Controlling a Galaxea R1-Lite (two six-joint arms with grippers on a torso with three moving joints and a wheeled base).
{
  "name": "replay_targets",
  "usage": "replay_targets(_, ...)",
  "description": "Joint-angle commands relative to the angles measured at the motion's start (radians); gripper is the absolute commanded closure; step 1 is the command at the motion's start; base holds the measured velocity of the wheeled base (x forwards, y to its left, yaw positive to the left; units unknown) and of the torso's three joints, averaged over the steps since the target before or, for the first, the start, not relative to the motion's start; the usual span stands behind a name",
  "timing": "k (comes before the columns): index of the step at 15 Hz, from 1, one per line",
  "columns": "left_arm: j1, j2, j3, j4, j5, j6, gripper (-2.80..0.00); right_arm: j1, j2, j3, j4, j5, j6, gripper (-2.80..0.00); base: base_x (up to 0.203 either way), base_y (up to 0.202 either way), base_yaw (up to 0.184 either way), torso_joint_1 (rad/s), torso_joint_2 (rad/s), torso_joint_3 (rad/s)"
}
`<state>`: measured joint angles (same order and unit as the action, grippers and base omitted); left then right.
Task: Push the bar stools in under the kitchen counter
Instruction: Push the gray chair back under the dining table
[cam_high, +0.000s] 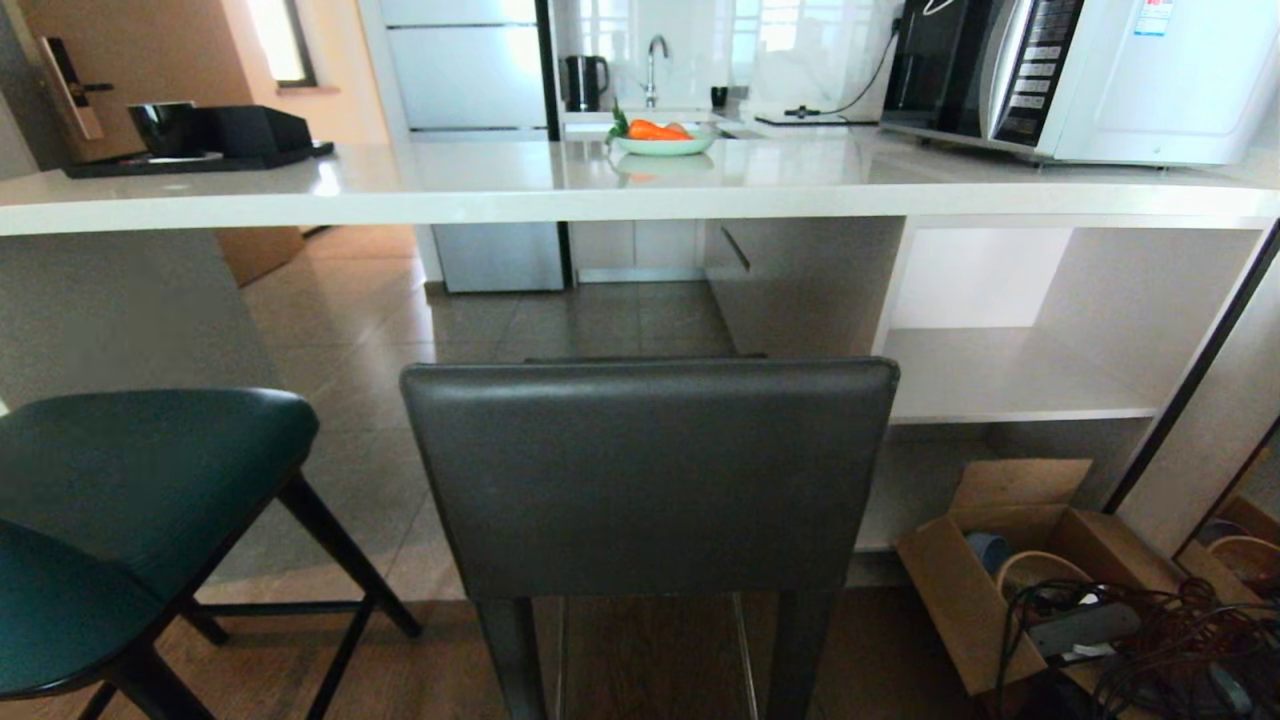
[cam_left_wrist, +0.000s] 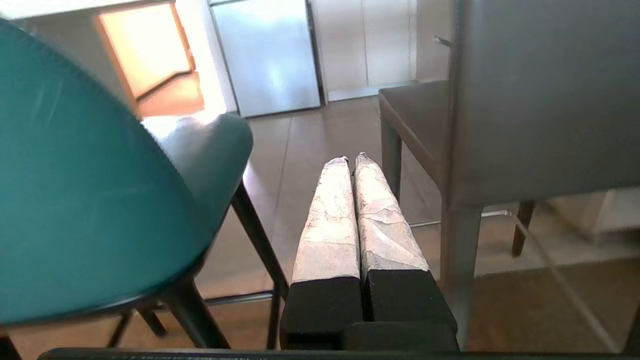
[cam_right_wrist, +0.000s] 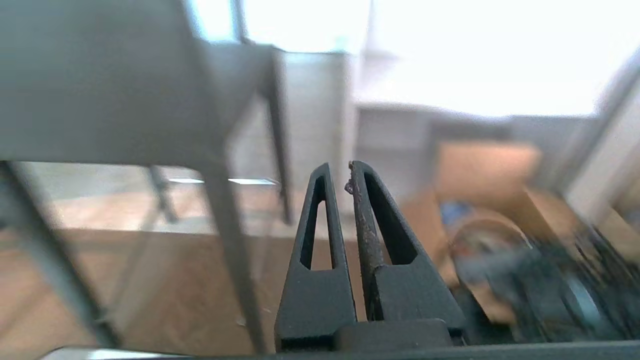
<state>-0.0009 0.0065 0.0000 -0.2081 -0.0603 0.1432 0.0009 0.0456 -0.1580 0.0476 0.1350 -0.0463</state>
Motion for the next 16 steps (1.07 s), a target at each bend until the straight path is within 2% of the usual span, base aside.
replay_targets(1, 0.001, 0.037, 0.035, 0.0, -0.012, -0.008, 0.0, 0.001, 0.139, -0.079, 0.0, 0.03, 0.008, 0.0, 0.0, 0.0, 0.0, 0.0, 0.0, 0.0)
replay_targets(3, 0.004, 0.138, -0.075, 0.021, -0.078, -0.095, 0.0, 0.001, 0.275, -0.15, -0.026, 0.075, 0.05, 0.0, 0.0, 0.0, 0.0, 0.0, 0.0, 0.0)
replay_targets(4, 0.006, 0.228, -0.144, 0.031, -0.14, -0.133, 0.0, 0.001, 0.342, -0.171, -0.05, 0.124, 0.061, 0.0, 0.0, 0.0, 0.0, 0.0, 0.0, 0.0)
replay_targets(5, 0.007, 0.311, -0.195, 0.039, -0.23, -0.162, 0.0, 0.001, 0.405, -0.184, -0.074, 0.186, 0.066, 0.0, 0.0, 0.0, 0.0, 0.0, 0.0, 0.0)
replay_targets(7, 0.008, 0.454, -0.24, 0.033, -0.427, -0.193, 0.0, 0.002, 0.527, -0.196, -0.109, 0.294, 0.045, 0.0, 0.0, 0.0, 0.0, 0.0, 0.0, 0.0)
replay_targets(8, 0.008, 0.536, -0.249, 0.004, -0.488, -0.2, 0.0, 0.007, 0.594, -0.205, -0.134, 0.321, 0.032, 0.0, 0.0, 0.0, 0.0, 0.0, 0.0, 0.0)
replay_targets(10, -0.001, 0.708, -0.258, -0.1, -0.543, -0.207, 0.0, 0.043, 0.724, -0.235, -0.181, 0.337, 0.022, 0.0, 0.0, 0.0, 0.0, 0.0, 0.0, 0.0)
replay_targets(12, -0.039, 0.867, -0.264, -0.201, -0.54, -0.211, 0.0, 0.134, 0.827, -0.256, -0.2, 0.325, 0.018, 0.0, 0.0, 0.0, 0.0, 0.0, 0.0, 0.0)
replay_targets(14, -0.183, 0.988, -0.26, -0.252, -0.439, -0.216, 0.0, 0.286, 0.93, -0.26, -0.206, 0.231, 0.021, 0.0, 0.0, 0.0, 0.0, 0.0, 0.0, 0.0)
replay_targets(16, -0.31, 1.112, -0.258, -0.278, -0.314, -0.223, 0.0, 0.339, 1.065, -0.283, -0.226, 0.157, 0.033, 0.0, 0.0, 0.0, 0.0, 0.0, 0.0, 0.0)
